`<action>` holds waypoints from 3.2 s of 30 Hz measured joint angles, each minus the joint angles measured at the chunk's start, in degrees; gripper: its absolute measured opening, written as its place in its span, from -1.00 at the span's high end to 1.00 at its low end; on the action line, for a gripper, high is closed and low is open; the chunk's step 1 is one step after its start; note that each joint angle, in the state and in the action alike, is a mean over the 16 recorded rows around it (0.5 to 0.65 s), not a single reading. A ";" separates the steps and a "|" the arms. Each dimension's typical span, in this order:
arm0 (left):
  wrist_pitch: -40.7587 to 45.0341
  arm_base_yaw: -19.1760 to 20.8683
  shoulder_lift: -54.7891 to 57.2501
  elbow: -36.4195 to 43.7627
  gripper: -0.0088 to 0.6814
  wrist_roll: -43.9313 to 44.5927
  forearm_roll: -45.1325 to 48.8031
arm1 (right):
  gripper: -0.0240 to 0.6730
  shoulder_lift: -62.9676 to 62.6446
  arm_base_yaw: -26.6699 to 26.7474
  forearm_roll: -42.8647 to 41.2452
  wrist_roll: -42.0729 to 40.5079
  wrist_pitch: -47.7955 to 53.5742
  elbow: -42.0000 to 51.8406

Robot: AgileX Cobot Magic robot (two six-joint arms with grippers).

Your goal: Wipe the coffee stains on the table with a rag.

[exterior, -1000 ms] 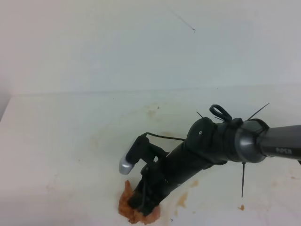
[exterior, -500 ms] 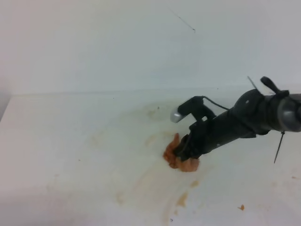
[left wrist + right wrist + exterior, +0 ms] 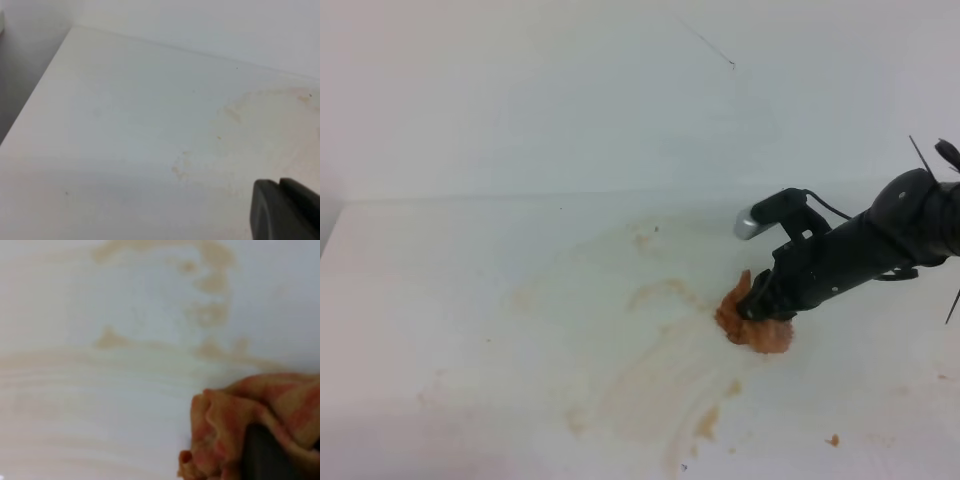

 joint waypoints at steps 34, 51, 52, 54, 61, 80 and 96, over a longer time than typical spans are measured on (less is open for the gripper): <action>0.11 0.00 0.00 0.00 0.97 0.00 0.00 | 0.26 -25.55 -1.50 -10.32 10.28 -9.27 21.16; 0.11 0.00 0.00 0.00 0.97 0.00 0.00 | 0.53 -40.14 -1.88 -8.49 11.43 -2.56 17.98; 0.11 0.00 0.00 0.00 0.97 0.00 0.00 | 0.59 -41.30 -1.91 -7.90 11.51 -2.43 17.69; 0.11 0.00 0.00 0.00 0.97 0.00 0.00 | 0.72 -43.39 -1.98 -6.63 11.64 -2.19 17.14; 0.11 0.01 0.00 0.00 0.97 0.00 0.00 | 0.91 -47.56 -1.97 -1.97 11.98 -1.86 16.47; 0.11 -0.04 0.00 0.00 0.97 0.00 0.00 | 0.93 -70.97 -5.62 -7.13 9.97 -5.29 21.21; 0.11 -0.04 0.00 0.00 0.97 0.00 0.00 | 0.93 -103.61 -15.27 -7.79 11.20 -20.07 53.63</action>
